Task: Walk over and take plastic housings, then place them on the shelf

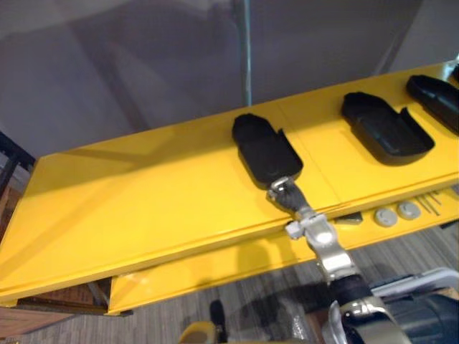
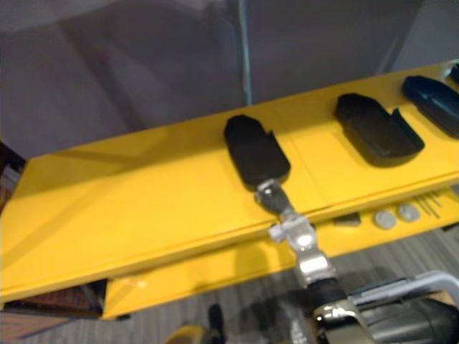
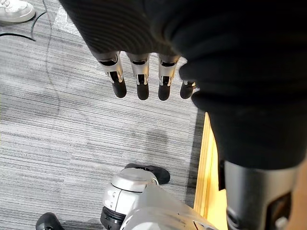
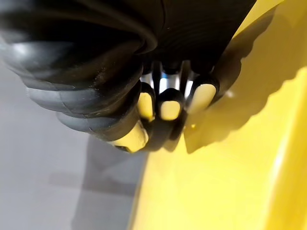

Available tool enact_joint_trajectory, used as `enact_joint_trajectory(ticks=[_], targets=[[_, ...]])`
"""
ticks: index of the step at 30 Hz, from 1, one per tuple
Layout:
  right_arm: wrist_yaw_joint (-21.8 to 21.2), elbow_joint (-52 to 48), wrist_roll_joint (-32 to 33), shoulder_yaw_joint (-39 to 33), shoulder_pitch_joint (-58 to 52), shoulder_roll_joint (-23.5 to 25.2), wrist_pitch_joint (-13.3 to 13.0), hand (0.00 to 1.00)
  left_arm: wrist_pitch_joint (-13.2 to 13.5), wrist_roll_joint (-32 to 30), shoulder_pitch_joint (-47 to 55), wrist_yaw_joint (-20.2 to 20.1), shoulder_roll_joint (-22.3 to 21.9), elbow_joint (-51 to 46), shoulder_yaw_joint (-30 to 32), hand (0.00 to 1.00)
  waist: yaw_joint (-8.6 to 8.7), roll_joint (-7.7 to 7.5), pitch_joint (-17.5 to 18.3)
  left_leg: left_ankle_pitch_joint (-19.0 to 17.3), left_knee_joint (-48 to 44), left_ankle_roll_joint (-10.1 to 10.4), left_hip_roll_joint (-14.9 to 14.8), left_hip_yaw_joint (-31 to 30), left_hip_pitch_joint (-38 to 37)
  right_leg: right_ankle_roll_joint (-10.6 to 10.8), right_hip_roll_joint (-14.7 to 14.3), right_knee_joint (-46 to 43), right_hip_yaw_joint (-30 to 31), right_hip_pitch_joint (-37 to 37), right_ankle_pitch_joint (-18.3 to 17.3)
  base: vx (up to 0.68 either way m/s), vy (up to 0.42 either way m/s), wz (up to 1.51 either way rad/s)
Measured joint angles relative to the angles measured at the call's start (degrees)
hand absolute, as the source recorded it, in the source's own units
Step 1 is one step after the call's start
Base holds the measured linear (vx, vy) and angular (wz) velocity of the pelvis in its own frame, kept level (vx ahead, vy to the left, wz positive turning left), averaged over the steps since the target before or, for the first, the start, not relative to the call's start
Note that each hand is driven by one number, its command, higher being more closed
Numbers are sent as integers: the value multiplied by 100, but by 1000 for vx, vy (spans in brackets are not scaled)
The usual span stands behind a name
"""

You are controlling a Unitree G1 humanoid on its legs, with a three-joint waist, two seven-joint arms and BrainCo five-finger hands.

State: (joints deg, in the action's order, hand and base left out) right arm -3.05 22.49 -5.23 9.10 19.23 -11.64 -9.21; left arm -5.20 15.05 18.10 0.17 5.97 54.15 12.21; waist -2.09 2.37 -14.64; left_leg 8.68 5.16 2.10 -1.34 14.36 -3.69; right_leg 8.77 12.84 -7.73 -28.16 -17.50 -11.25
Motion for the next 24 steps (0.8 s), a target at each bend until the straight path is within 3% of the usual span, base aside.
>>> enact_joint_trajectory(ticks=[7, 8, 13, 16, 19, 20, 24], targets=[[60, 88, 0, 9, 4, 136, -129, 100, 86, -38, -8, 73, -3, 0, 50, 0, -36, -138, -50, -4, 3, 0, 36, -16, -12, -10, -9, 44, -18, -42, -7, 0, 0, 0], [49, 84, 2, 10, 3, 138, -142, 0, 118, -38, -8, 75, -3, -1, 55, 0, -36, -152, -55, -4, 3, 0, 36, -17, -11, -9, -9, 45, -19, -42, -6, 0, 0, 0], [-343, -799, 49, 151, -314, 59, -166, 0, 175, -39, -13, 77, -1, 2, 102, 0, -33, -321, -103, -19, 3, 19, 29, -10, 35, -10, -17, 61, -3, -21, -3, 4, -5, -1], [-576, -2353, 45, 257, -769, -87, -156, 0, 249, -37, -5, 81, 0, 41, 183, 0, -24, -395, -63, -9, 1, 24, -147, 99, 112, -277, -116, 47, 241, 158, 165, 24, -6, -17], [-533, -3428, 127, -169, -1096, -258, -186, 0, 400, -31, 8, 80, 2, 99, 392, 0, 14, -509, 3, 43, -12, 41, -233, 184, 116, -424, -207, 27, 385, 242, 273, -1, -2, -12], [-467, -3769, 415, -501, -1246, -293, -258, 0, 465, -28, 7, 75, 0, 101, 505, 0, 86, -537, 21, 73, -32, 41, -298, 181, 155, -502, -260, 26, 447, 279, 343, -69, -1, -1], [-477, -4625, 1353, -1532, -1973, -310, -780, 0, 704, 23, 21, 0, -20, 131, 734, 0, 232, -554, 37, 110, -6, 53, -389, 215, 306, -484, -363, 57, 498, 446, 395, -108, -4, -7]])
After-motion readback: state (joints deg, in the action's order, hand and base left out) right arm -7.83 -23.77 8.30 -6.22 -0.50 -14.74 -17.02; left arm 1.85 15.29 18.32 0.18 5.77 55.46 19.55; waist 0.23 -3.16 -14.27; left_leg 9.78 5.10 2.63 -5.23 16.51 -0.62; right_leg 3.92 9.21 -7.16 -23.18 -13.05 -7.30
